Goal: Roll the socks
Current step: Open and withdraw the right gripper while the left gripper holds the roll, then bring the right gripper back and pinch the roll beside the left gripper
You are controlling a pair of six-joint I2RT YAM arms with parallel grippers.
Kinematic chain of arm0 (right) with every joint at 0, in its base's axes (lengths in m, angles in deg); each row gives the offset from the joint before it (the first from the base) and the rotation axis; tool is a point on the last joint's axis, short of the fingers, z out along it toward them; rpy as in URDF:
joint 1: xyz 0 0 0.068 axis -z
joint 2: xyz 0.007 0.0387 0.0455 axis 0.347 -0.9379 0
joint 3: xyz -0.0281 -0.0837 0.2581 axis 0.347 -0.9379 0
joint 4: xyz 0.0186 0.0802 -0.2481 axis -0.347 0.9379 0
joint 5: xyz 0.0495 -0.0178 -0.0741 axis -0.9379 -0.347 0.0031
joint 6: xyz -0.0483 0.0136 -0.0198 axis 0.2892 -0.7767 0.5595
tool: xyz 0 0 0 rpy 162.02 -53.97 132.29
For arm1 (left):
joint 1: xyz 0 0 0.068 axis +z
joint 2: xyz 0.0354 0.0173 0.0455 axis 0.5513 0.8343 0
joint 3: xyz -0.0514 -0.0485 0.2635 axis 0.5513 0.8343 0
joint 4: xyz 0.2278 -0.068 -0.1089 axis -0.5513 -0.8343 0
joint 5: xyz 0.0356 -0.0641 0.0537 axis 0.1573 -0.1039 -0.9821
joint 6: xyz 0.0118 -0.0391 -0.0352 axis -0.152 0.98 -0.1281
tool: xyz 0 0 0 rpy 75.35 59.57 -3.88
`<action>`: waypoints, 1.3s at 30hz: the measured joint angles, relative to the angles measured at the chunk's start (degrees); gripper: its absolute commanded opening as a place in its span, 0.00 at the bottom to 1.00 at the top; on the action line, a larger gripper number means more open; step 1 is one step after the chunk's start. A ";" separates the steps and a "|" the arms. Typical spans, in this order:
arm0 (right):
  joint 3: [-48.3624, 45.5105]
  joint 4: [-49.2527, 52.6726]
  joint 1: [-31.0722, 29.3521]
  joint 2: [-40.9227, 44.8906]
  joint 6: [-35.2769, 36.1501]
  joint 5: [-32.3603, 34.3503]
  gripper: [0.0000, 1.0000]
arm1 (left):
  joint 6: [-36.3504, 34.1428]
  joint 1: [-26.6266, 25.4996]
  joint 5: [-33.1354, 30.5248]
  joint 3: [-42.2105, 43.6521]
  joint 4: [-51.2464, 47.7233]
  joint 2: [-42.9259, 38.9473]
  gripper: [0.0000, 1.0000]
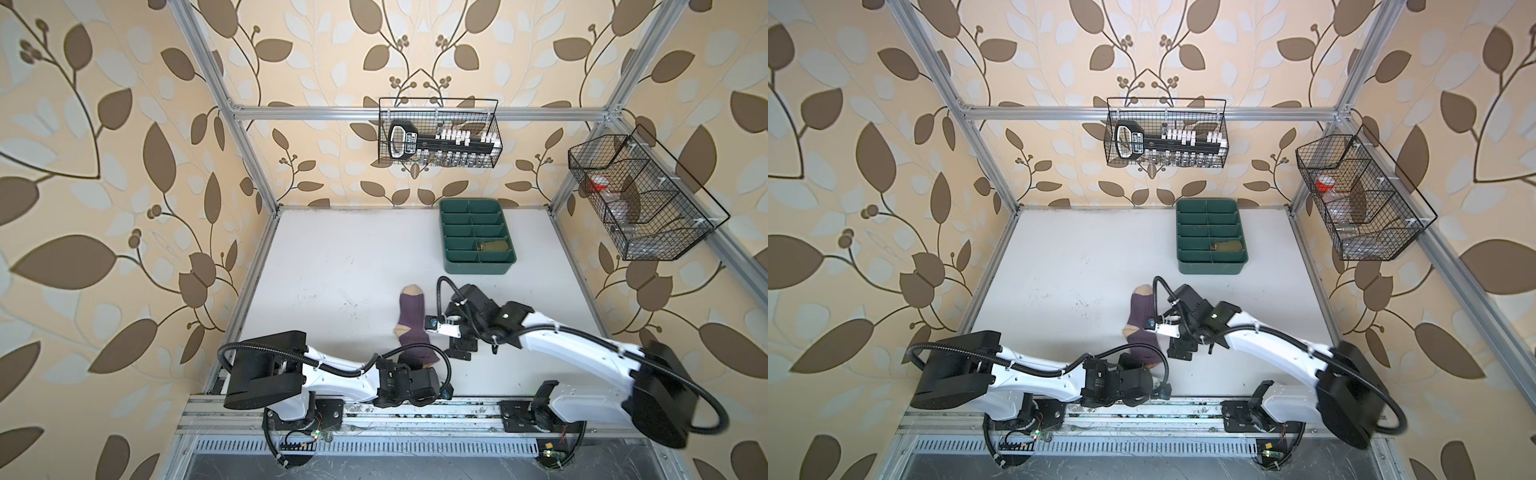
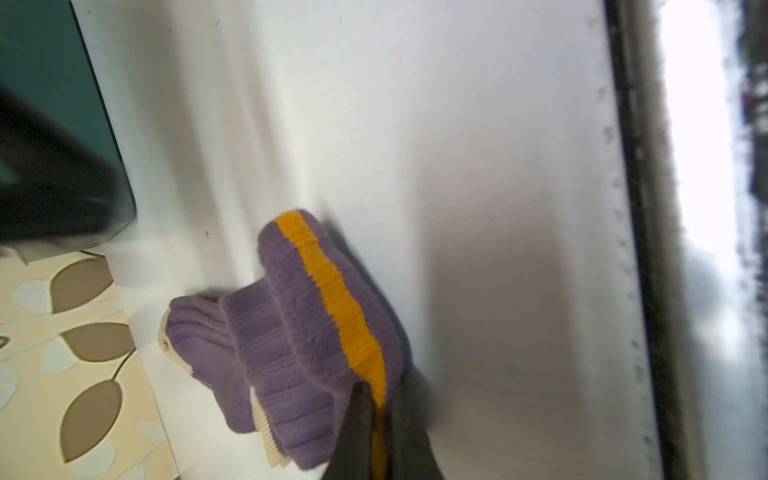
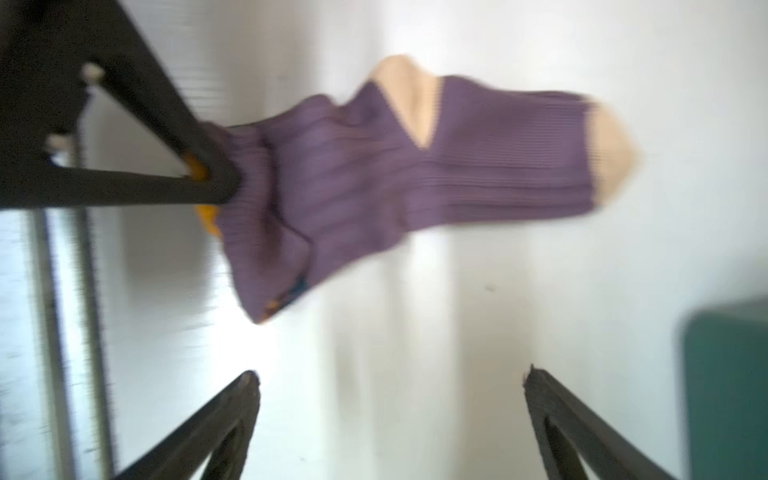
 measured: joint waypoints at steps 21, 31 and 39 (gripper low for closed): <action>-7.67 -3.65 -4.76 44.57 3.32 13.07 0.97 | -0.57 18.67 41.55 -13.31 -23.91 4.04 0.00; -6.88 7.85 -35.74 39.87 5.07 27.28 0.72 | 1.31 21.33 45.53 -18.08 -26.18 8.76 0.00; -8.83 5.81 -60.06 24.30 -2.19 42.42 0.68 | 2.34 23.41 48.30 -19.37 -27.39 10.43 0.00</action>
